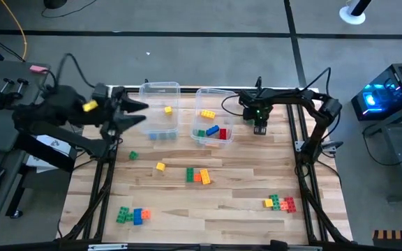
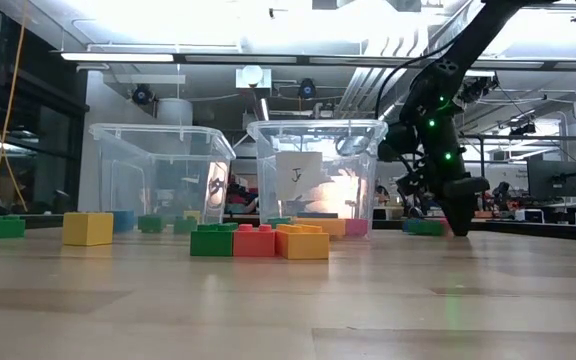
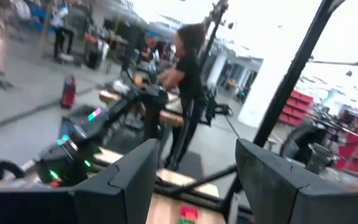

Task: Sort blocks by size
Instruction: Put the green big game piece into the right transparent bin

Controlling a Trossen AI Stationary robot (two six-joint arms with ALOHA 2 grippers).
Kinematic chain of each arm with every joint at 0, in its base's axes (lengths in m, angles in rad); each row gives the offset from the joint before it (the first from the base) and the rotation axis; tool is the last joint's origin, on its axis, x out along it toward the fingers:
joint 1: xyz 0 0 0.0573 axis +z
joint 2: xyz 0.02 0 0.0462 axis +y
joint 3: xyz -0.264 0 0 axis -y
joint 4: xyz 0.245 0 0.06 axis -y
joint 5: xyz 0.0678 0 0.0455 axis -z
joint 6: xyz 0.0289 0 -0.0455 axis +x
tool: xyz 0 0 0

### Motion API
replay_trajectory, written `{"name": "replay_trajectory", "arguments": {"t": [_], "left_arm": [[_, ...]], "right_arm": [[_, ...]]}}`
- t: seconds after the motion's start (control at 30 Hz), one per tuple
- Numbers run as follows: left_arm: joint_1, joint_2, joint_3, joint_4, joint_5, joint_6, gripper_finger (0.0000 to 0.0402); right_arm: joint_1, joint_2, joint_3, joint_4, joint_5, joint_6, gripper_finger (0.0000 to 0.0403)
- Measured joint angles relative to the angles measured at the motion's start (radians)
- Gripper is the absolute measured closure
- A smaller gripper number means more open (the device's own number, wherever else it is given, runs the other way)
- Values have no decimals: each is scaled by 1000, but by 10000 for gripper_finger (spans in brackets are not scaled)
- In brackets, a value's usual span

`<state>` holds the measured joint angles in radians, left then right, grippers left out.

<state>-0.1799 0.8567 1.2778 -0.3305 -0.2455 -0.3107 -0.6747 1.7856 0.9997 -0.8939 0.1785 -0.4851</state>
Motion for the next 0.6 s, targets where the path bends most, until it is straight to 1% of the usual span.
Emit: {"name": "replay_trajectory", "arguments": {"t": [0.07, 0.1, 0.13, 0.2, 0.4, 0.53, 0.6], "left_arm": [[0, -26, 0, 0, -14, 22, 200], [0, -37, 0, 0, -17, 34, 200], [0, -48, 0, -1, -20, 48, 200], [0, -63, 0, -4, -24, 76, 200], [0, -94, 0, -15, -26, 122, 200], [0, -106, 0, -15, -32, 141, 200], [0, -108, 0, -11, -62, 158, 200]], "right_arm": [[11, -13, -1, -31, -34, 31, 373], [16, -23, -3, -50, -59, 47, 387], [23, -38, -5, -69, -80, 66, 394], [39, -81, -4, -90, -106, 110, 388], [88, -236, -4, -95, -110, 240, 380], [100, -323, -3, -55, -111, 413, 379], [100, -353, -3, -46, -111, 506, 379]]}}
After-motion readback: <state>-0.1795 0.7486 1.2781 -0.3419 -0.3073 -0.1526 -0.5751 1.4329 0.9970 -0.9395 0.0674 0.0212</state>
